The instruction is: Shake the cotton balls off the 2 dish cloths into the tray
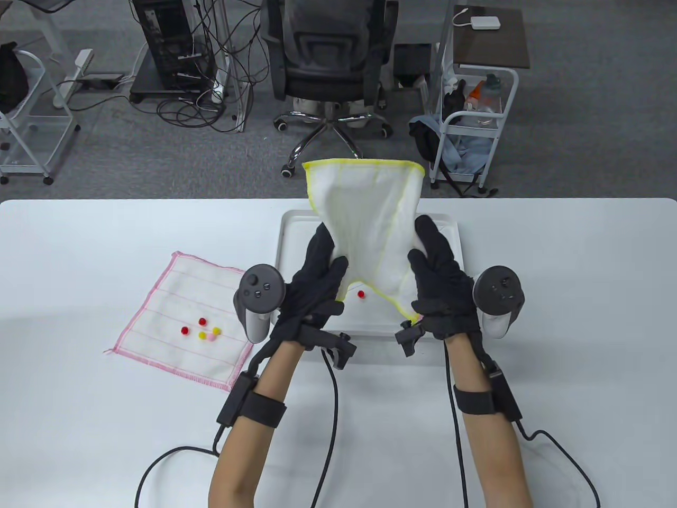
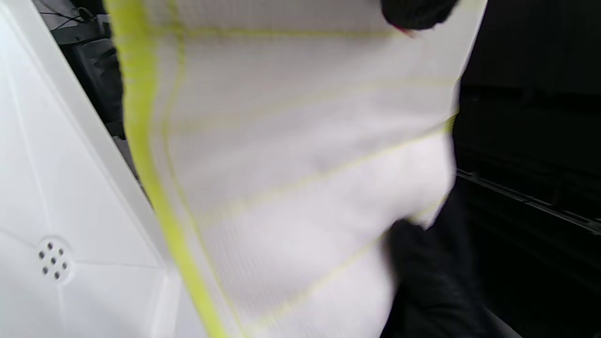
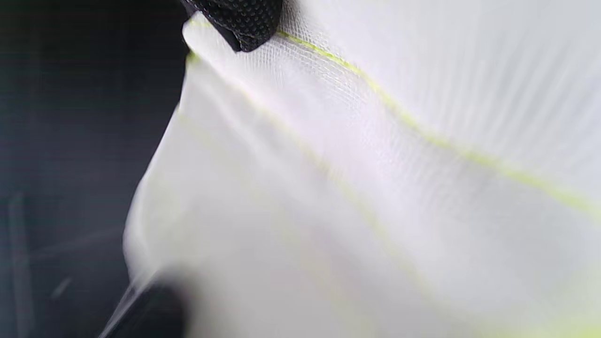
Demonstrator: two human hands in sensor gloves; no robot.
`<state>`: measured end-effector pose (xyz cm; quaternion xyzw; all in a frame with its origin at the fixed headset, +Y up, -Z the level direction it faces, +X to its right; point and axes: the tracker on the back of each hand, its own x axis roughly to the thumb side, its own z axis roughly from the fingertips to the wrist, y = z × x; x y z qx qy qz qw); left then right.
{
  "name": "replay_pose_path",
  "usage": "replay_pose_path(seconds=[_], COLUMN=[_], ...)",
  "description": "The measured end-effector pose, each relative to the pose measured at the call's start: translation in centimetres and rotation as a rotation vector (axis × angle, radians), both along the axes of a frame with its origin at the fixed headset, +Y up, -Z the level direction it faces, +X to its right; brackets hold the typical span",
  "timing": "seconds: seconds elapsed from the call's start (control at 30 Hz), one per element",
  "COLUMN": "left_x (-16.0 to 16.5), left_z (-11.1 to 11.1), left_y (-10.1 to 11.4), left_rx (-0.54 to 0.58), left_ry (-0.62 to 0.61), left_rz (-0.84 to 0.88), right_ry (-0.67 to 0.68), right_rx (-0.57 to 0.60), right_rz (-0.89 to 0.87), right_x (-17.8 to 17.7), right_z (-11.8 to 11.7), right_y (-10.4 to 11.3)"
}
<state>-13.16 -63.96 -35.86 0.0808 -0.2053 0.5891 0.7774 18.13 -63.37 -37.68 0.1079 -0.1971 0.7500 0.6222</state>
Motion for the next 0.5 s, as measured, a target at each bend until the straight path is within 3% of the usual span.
replay_pose_path(seconds=[0.1,0.2,0.33,0.5], left_x=[-3.3,-6.0,-7.7,-7.3], left_z=[2.9,6.0,9.5,11.5], left_y=[0.8,0.3,-1.9,-5.5], left_rx=[0.064,0.061,-0.080,-0.100], left_ry=[0.064,0.198,0.328,0.327], left_rz=[-0.163,-0.449,-0.895,-1.068], right_ry=[0.041,-0.129,-0.390,-0.584], right_rx=[-0.103,-0.224,-0.363,-0.570], right_rz=[-0.248,-0.439,-0.475,-0.501], right_x=[4.5,9.6,16.5,21.6], right_z=[-0.1,0.4,1.2,1.1], right_y=[-0.3,-1.3,-3.3,-7.6])
